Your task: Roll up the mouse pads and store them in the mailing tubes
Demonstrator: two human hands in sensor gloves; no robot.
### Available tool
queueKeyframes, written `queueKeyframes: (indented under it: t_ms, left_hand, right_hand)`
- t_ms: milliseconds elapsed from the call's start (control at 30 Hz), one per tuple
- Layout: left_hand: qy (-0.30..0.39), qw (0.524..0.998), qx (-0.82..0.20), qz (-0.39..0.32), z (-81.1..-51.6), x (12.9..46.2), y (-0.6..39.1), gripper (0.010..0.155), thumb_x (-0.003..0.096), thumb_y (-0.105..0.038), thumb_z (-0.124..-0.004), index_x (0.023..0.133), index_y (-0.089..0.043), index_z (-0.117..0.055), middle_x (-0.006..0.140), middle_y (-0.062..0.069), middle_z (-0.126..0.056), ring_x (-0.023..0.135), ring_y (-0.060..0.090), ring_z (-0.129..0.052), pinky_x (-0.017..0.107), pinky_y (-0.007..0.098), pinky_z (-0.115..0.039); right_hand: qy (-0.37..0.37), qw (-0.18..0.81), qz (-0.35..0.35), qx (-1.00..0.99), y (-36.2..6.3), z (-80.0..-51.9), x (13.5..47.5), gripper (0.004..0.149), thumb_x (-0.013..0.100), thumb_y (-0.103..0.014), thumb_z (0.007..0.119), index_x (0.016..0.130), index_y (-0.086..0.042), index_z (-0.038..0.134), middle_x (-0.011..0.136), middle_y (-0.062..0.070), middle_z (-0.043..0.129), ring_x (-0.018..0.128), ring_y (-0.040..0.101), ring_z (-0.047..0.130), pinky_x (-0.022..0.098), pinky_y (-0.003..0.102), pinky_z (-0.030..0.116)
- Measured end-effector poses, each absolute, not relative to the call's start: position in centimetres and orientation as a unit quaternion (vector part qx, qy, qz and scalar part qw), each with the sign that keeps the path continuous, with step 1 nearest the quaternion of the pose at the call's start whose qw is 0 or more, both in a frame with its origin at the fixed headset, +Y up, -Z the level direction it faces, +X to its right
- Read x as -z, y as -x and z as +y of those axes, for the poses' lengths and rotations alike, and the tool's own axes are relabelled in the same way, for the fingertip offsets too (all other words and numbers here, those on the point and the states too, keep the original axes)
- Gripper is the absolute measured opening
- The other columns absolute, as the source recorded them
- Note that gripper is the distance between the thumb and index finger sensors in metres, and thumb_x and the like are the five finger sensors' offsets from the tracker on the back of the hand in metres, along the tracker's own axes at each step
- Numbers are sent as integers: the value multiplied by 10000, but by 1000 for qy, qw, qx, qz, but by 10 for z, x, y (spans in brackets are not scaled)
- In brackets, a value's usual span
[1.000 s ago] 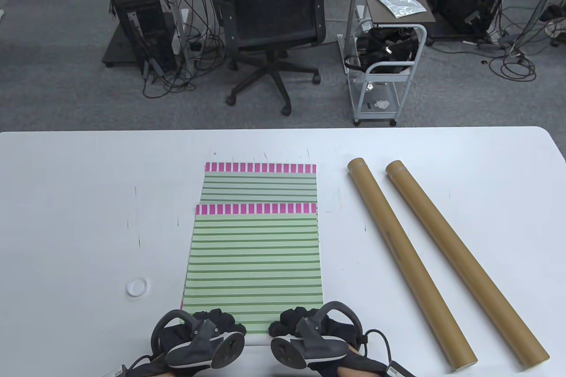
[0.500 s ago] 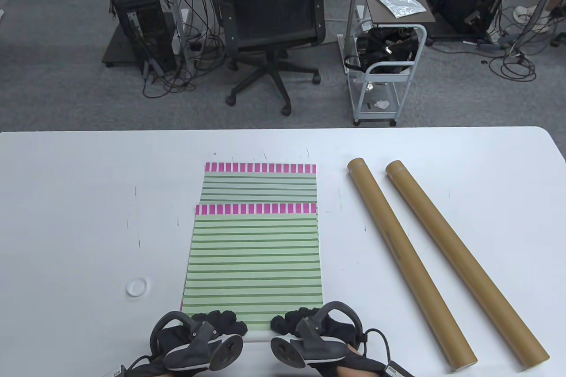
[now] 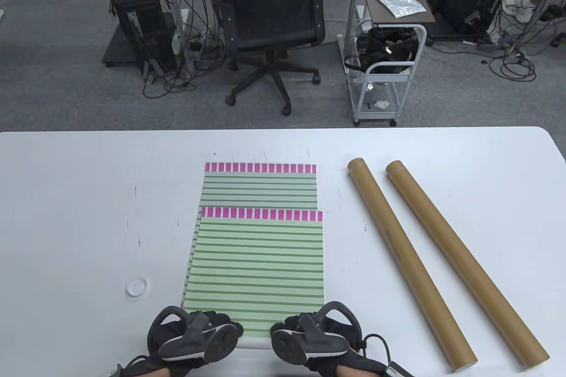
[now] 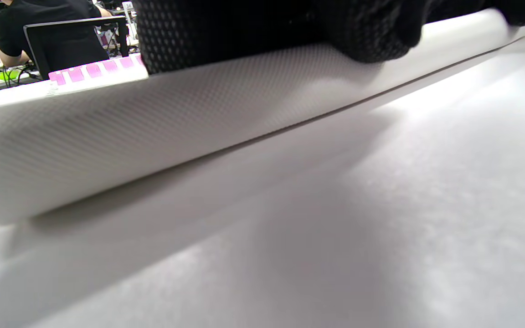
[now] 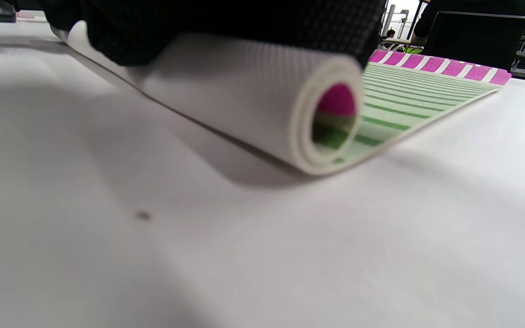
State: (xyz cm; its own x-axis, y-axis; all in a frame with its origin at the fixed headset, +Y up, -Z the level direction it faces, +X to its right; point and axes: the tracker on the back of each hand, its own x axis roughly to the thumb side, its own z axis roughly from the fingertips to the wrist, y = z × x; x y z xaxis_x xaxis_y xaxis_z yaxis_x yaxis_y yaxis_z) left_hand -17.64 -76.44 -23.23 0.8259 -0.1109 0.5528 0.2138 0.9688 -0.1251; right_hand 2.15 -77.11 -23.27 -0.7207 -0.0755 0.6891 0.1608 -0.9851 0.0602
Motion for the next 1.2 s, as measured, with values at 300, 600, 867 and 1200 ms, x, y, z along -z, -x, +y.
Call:
queueKeyframes:
  t_ms: [300,600,867,1200]
  left_hand:
    - [90,961,82,-248,-770,238,176,417,440,-390,-660,836,-465,-767,874,-187,-815,790,85,-876,656,247,-788]
    - [85,954,112,-264,-768,235,174,493,455,-399,-664,937,-432,-564,955,-138,-736,739,92,-917,569,198,-842]
    - [81,942,121,-301,-755,227,174,523,411,-538,-732,919,-416,-743,999,-98,-699,834,142,-835,628,283,-807]
    - [60,953,135,-265,-762,232,174,467,404,-498,-745,864,-428,-783,857,-147,-865,737,98,-932,588,236,-845]
  right_hand:
    - [358,92,-28,929,-20,-775,230,489,459,-279,638,945,-285,689,879,31,725,622,209,846,464,316,817]
    - [386,65,-38,920,-15,-771,228,536,447,-374,708,961,-283,585,884,-8,744,649,192,851,510,331,805]
    - [389,82,-14,917,-12,-769,226,520,411,-346,807,901,-266,653,856,-6,813,640,199,903,483,330,824]
    - [374,91,-9,923,-19,-768,229,510,460,-393,697,956,-276,680,887,27,776,682,248,851,556,405,773]
